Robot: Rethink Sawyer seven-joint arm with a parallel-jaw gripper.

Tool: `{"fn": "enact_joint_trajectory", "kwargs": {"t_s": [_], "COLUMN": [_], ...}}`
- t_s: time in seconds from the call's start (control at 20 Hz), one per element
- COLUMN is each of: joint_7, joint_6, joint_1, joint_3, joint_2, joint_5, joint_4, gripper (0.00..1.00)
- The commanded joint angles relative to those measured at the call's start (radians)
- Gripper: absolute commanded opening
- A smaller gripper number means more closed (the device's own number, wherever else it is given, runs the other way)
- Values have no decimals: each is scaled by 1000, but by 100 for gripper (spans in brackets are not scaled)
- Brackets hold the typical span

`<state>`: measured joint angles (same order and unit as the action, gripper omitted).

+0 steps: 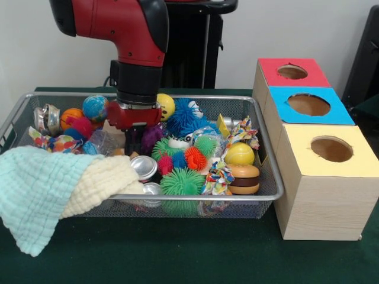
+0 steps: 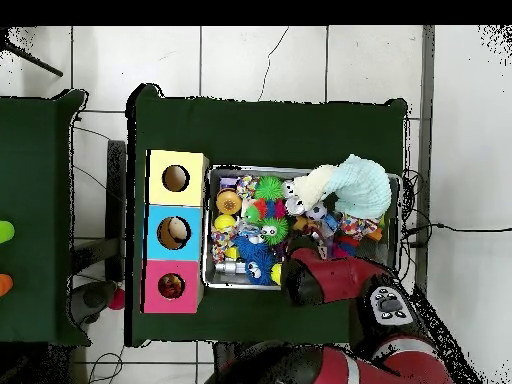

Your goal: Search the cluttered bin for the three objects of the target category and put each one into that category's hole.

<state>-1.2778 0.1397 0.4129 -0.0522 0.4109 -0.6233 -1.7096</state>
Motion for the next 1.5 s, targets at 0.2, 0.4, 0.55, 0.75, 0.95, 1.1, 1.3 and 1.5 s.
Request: {"fn": "enact_joint_trajectory", "kwargs": {"t_s": [0.2,0.4,0.55,0.75,0.95,1.1,1.3,1.5], "joint_7": [-97,-110,-109,-130,-134,-132,-174,-201], "joint_6": [-291,-474,-514,-562,-610,-612,-555,-497], "joint_1": [151,164,148,149,182,211,242,265], "joint_3": [245,309,314,334,396,455,508,560], "joint_2": [176,287,325,355,352,350,347,347], "joint_5": [84,225,260,322,409,472,543,593], "joint_4": [-124,-198,-213,-237,-276,-321,-391,-456], "gripper": [0,0,0,0,0,0,0,0]}}
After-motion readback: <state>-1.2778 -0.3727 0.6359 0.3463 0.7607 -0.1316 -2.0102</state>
